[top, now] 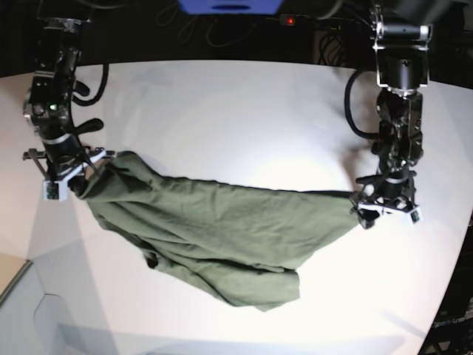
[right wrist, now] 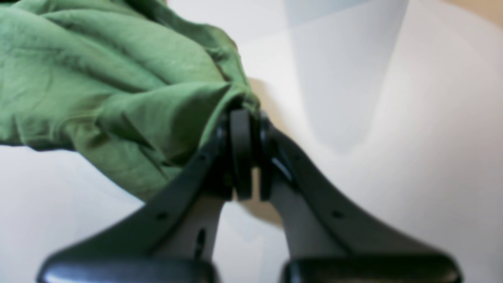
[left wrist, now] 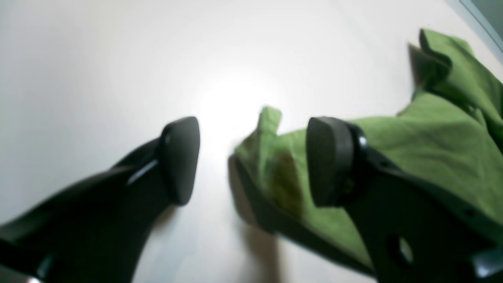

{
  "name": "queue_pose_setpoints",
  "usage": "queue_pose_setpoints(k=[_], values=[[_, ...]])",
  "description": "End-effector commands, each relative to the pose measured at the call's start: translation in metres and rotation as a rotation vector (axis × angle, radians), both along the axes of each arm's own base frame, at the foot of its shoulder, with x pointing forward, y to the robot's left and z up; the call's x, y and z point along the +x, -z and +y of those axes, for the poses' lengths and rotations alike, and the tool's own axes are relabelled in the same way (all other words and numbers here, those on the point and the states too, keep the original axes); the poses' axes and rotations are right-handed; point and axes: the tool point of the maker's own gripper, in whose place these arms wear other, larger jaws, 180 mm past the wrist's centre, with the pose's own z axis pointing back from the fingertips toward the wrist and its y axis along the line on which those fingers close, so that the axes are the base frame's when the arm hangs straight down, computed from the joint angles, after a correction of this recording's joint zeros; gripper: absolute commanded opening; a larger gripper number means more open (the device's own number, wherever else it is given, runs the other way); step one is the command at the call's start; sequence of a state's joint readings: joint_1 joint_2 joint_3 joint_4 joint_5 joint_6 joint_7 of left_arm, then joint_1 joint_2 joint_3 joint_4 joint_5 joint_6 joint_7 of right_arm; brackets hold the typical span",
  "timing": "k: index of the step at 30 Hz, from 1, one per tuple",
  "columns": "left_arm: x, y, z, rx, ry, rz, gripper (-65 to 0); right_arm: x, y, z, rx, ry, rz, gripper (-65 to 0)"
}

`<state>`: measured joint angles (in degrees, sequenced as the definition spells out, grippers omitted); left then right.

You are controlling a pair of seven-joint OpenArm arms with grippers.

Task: Layout the t-shirt on the table in an organized manner, then fold the t-shirt properly
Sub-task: 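Grasp the opposite shirt end with the left gripper, holding it stretched between grippers, then lift the shirt high with both grippers and lay it flat on the table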

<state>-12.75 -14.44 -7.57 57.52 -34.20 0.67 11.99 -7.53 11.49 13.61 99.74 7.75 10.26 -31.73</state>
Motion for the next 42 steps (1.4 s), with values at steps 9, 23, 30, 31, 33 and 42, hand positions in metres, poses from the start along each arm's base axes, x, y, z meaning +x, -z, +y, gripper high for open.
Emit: queue_pose_setpoints(k=[9, 23, 30, 31, 33, 42], values=[[0.021, 0.007, -0.023, 0.002, 0.059, 0.021, -43.5, 0.005, -0.022, -0.018, -0.031, 0.033, -0.066, -65.0], [0.022, -0.16, 0.035, -0.122, -0.002, -0.337, -64.8, 0.017, -0.127, -0.02, -0.121, 0.026, -0.334, -65.0], [0.022, -0.237, 0.03, -0.108, 0.05, -0.481, -64.8, 0.033, -0.173, -0.016, -0.13, 0.021, -0.463, -65.0], [0.023, -0.243, 0.033, -0.097, 0.052, -0.492, -64.8, 0.036, -0.18, -0.016, -0.13, 0.022, -0.483, -65.0], [0.032, -0.258, 0.033, -0.086, 0.061, -0.517, -64.8, 0.045, -0.199, -0.013, -0.129, 0.02, -0.536, -65.0], [0.105, -0.305, -0.001, -0.09, 0.158, -0.537, -64.8, 0.093, -0.281, -0.024, -0.084, 0.066, -0.64, -65.0]])
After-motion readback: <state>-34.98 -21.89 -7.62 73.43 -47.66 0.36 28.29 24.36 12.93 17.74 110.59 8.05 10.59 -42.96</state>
